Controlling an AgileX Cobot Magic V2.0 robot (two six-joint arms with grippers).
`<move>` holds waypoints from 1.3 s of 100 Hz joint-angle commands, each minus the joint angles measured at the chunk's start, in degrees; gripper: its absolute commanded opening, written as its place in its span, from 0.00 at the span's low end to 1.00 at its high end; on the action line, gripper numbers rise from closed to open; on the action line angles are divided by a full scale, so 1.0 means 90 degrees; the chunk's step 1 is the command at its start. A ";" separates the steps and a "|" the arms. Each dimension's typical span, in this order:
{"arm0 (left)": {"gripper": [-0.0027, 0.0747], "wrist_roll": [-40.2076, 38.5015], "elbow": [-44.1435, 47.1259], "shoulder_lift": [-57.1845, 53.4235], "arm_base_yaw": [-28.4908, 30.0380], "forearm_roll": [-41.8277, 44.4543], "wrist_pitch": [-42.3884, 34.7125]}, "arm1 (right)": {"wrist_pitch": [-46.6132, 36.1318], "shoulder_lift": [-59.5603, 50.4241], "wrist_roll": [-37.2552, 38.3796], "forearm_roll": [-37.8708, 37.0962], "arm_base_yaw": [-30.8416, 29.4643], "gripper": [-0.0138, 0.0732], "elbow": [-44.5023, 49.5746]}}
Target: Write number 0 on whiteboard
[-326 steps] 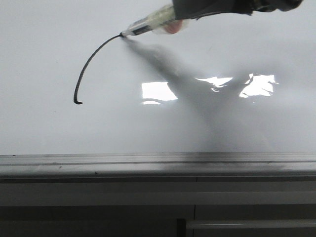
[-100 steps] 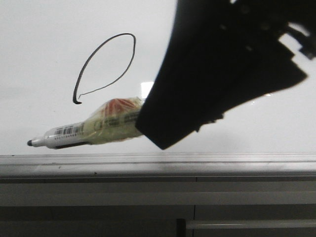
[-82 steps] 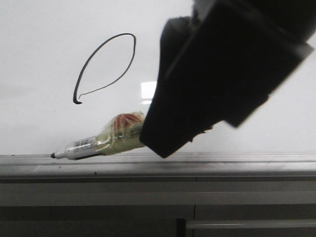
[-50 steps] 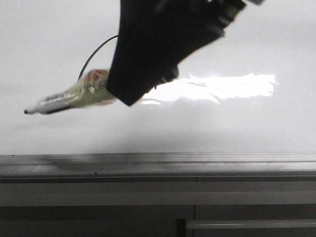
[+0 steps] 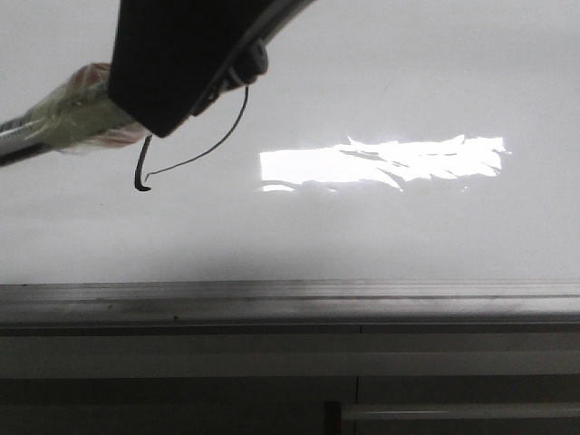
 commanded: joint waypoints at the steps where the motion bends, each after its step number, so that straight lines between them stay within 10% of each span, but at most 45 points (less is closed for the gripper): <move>1: 0.44 -0.0023 -0.0212 0.0044 -0.0046 0.0057 -0.0205 | -0.0300 -0.0087 0.0015 0.0086 0.0001 0.08 -0.0236; 130: 0.34 -0.0118 -0.0021 0.1019 -0.0046 0.0121 -0.0836 | 0.0484 -0.0046 0.0002 0.0036 -0.0001 0.08 -0.0216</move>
